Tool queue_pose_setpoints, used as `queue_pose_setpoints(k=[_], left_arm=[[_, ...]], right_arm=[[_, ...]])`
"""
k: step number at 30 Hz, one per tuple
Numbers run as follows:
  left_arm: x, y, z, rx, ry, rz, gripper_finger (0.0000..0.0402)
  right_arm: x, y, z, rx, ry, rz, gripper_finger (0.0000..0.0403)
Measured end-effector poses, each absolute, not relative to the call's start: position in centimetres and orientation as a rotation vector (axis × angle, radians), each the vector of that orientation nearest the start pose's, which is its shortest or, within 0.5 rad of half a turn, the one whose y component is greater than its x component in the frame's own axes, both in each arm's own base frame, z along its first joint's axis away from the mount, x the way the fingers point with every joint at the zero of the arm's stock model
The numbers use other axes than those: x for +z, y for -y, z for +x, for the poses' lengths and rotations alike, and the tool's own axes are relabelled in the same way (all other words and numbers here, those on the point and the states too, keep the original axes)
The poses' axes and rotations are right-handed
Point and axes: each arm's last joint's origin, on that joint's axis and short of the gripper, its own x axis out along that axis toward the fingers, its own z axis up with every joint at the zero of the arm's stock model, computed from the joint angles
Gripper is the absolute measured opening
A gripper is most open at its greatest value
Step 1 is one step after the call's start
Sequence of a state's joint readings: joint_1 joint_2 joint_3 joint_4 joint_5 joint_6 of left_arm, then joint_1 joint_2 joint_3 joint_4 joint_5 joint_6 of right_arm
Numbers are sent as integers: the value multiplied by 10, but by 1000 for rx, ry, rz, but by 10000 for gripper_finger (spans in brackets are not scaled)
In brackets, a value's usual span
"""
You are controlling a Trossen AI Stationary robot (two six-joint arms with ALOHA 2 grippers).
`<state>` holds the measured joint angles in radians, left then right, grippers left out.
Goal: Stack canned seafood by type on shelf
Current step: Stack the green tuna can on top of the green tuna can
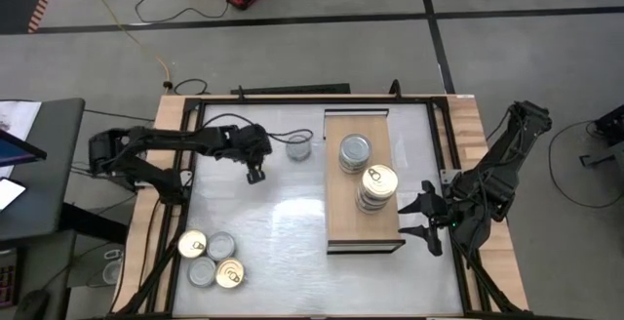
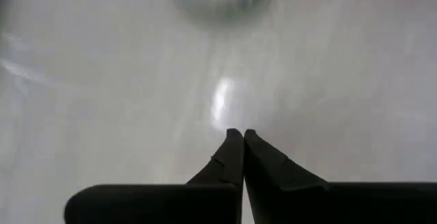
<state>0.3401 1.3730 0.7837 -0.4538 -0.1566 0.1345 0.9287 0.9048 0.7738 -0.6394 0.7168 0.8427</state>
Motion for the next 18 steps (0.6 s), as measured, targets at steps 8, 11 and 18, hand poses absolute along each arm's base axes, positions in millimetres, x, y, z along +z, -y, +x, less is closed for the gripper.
queue_pose_setpoints(k=[8,11,18], left_arm=[[202,-74,272,483,-819,216,76],[201,-81,280,523,-728,148,106],[174,-95,293,516,-728,28,107]], right_arm=[[278,-126,119,-58,-517,254,260],[279,-127,120,-50,-504,266,260],[280,-128,121,-44,-494,269,260]])
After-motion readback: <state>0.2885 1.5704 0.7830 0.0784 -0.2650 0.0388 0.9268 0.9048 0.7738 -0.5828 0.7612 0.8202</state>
